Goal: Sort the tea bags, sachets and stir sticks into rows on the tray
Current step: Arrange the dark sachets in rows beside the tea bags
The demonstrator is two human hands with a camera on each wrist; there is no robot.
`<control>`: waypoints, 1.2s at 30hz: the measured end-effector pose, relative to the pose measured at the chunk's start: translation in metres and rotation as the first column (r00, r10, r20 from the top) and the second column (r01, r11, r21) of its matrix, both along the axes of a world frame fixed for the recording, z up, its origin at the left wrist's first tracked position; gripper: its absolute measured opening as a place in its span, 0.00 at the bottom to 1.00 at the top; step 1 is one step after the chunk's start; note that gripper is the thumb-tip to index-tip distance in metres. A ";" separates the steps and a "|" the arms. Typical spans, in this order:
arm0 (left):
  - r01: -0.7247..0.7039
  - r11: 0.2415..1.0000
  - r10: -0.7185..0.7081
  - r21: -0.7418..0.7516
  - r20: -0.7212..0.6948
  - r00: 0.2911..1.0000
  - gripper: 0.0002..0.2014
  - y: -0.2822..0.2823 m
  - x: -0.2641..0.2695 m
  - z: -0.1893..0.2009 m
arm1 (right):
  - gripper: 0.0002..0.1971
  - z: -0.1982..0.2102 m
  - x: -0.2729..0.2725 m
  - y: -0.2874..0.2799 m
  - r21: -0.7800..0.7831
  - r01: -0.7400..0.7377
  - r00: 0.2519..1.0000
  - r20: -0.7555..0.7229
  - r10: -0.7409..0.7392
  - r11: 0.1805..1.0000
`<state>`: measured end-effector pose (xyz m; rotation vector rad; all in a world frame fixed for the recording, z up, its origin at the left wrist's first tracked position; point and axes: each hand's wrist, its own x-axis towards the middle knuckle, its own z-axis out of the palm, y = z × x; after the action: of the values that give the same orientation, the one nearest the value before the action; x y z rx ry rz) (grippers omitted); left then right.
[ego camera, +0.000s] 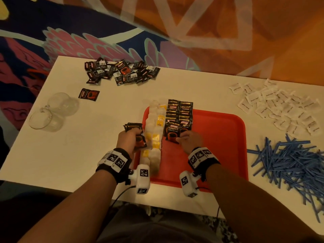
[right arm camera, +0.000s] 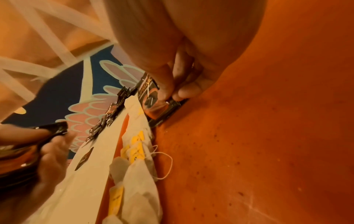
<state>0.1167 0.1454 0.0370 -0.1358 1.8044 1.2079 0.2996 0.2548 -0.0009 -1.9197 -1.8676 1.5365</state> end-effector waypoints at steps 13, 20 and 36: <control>0.006 1.000 -0.005 -0.015 0.020 1.000 0.05 -0.017 -0.012 -0.010 | 0.08 -0.019 -0.018 0.009 0.008 0.058 0.990 0.125 -0.058 0.998; 0.036 0.999 -0.036 -0.011 0.007 0.999 0.03 -0.019 -0.010 -0.012 | 0.09 -0.019 -0.019 0.011 0.031 0.020 0.989 0.147 -0.024 0.999; 0.142 0.977 -0.147 0.161 0.023 0.989 0.09 0.009 0.019 0.001 | 0.10 0.012 -0.011 -0.018 -0.030 -0.058 0.955 -0.294 0.047 0.998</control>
<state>0.1357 0.1546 0.0380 0.0642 1.6510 1.2314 0.2890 0.2370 0.0108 -1.5597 -1.7846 1.7717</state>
